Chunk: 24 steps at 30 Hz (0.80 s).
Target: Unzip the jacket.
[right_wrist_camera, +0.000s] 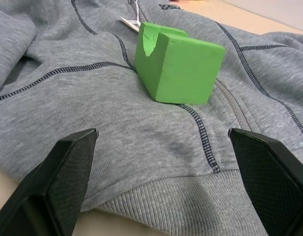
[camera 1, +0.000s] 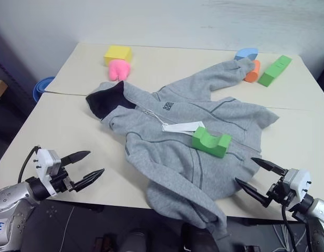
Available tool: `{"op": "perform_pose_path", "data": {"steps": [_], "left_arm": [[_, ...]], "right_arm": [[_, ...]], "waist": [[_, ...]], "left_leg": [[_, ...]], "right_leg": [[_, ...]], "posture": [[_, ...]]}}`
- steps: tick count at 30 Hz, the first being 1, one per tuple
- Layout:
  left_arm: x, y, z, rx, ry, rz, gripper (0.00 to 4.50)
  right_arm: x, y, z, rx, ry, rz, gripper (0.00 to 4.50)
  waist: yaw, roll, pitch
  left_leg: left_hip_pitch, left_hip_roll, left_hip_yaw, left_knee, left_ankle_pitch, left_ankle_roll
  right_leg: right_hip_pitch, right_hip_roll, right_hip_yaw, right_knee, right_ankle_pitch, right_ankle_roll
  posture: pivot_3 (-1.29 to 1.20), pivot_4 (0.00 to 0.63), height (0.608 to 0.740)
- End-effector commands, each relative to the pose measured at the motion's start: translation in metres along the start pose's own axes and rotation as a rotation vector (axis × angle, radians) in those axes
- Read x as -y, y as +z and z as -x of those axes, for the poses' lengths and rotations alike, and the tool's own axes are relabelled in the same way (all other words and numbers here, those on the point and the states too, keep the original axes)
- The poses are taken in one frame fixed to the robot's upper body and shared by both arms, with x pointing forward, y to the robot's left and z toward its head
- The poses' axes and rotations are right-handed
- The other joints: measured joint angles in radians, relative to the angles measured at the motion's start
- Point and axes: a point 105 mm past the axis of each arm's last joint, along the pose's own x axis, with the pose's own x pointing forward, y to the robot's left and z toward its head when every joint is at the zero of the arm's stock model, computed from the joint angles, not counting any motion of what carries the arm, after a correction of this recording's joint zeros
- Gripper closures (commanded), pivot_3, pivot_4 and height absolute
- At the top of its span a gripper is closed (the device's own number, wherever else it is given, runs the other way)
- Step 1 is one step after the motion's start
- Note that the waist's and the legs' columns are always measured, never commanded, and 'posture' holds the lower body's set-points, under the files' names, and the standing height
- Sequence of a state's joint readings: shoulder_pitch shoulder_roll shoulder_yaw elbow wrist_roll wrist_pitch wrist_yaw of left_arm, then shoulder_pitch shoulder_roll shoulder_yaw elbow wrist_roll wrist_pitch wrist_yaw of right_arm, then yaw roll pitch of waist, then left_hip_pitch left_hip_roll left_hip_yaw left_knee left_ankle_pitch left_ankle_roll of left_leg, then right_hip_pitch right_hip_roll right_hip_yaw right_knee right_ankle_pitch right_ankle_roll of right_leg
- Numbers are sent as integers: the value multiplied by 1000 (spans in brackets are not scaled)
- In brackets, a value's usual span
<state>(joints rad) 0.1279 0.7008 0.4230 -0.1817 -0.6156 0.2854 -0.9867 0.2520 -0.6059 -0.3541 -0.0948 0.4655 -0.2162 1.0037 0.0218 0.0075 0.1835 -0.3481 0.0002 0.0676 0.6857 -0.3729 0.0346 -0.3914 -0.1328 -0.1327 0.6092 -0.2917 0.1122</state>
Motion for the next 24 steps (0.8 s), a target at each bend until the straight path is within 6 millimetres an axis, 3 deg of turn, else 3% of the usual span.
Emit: {"op": "perform_pose_path", "data": {"steps": [1, 4, 8, 14, 20, 24], "left_arm": [[17, 30, -20, 69, -151, -18, 0], [36, 41, -37, 88, -268, 0, 0], [50, 44, -51, 89, -336, -8, 0], [61, 47, -62, 90, -404, -7, 0], [63, 49, -66, 99, -420, -19, 0], [61, 50, -68, 109, -414, -29, 0]], "right_arm": [[6, 33, -13, 83, 4, 19, 61], [14, 53, -27, 88, 40, -13, 61], [25, 62, -43, 23, 89, -15, 61], [43, 46, -65, -112, 147, -153, 61], [36, 20, -91, -198, 287, -255, 61], [35, 20, -107, -141, 325, -260, 225]], "waist": [[0, 0, 0], [-1, 1, 0], [-4, 1, 0], [-2, 0, 0], [0, 0, 0], [-1, 0, 0]], "left_leg": [[0, 0, 0, 0, 0, 0], [-1, 0, 0, 3, 0, 0], [-1, 1, -1, 4, -1, -1], [-4, 0, -1, 7, -1, 0], [-5, 0, -2, 9, -1, 0], [-5, 0, -2, 9, -1, 0]], "right_leg": [[0, 0, 0, 1, 0, 0], [0, -1, 1, 1, 0, 0], [0, 1, 0, 2, 0, 0], [-1, 1, -1, 2, 0, -1], [-1, 1, -2, 2, 0, -1], [-1, 1, -2, 3, 0, -1]], "posture": [[0, 150, 740], [0, 150, 740], [0, 150, 740], [0, 150, 740], [0, 150, 740], [0, 150, 740]]}}
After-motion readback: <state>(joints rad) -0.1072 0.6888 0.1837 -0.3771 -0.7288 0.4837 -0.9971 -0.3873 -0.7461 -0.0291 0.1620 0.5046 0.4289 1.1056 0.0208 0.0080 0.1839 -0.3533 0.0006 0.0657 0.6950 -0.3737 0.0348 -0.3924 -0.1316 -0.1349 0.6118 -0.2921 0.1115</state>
